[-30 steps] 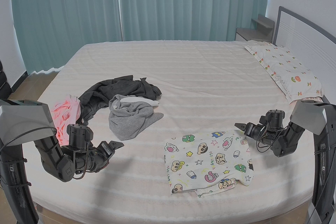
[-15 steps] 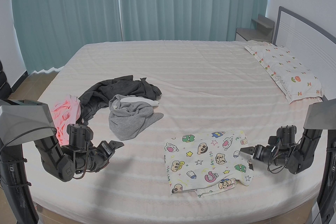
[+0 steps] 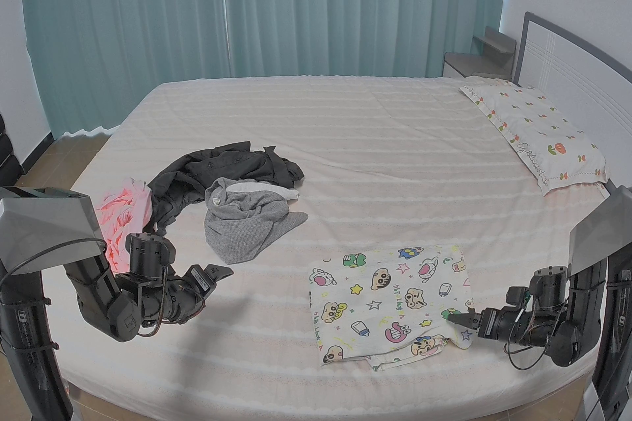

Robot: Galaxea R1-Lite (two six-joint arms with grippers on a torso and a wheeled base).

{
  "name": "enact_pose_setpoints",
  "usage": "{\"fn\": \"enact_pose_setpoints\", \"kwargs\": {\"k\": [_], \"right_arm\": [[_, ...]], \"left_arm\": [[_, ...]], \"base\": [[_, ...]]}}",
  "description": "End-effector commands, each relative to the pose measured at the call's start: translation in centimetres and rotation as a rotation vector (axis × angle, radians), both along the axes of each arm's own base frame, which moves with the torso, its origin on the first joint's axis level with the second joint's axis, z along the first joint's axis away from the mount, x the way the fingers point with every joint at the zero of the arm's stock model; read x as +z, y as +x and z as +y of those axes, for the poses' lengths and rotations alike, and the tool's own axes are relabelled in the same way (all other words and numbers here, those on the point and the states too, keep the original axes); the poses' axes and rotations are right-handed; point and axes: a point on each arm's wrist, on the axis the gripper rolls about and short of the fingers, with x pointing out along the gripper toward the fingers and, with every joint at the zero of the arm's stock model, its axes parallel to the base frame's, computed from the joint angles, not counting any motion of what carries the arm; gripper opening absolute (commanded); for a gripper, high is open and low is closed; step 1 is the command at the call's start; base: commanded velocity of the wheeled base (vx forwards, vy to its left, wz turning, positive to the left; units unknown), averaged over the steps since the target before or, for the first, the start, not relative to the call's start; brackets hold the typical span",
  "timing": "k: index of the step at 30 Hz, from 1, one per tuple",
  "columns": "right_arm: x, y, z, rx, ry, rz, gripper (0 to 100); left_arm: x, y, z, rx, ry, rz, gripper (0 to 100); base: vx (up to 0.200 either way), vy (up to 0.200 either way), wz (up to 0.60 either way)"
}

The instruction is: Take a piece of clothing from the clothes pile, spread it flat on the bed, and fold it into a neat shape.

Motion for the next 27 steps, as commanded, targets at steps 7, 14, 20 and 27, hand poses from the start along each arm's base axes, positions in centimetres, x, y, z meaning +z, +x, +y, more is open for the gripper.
{"fn": "enact_pose_setpoints", "kwargs": {"k": [7, 14, 20, 27], "right_arm": [[-1.3, -0.8, 0.2, 0.038, -0.043, 0.043, 0], [-0.2, -1.3, -0.6, 0.004, -0.043, 0.028, 0], [0.0, -2.1, -0.7, 0.025, -0.065, 0.039, 0], [-0.1, -1.9, -2.5, -0.022, -0.102, 0.019, 0]], "left_arm": [[0.0, 0.0, 0.0, 0.000, 0.000, 0.001, 100], [0.0, 0.0, 0.0, 0.000, 0.000, -0.001, 100], [0.0, 0.0, 0.0, 0.000, 0.000, -0.001, 100], [0.0, 0.0, 0.0, 0.000, 0.000, -0.001, 100]], "base": [[0.000, 0.000, 0.00], [0.000, 0.000, 0.00], [0.000, 0.000, 0.00], [0.000, 0.000, 0.00]]}}
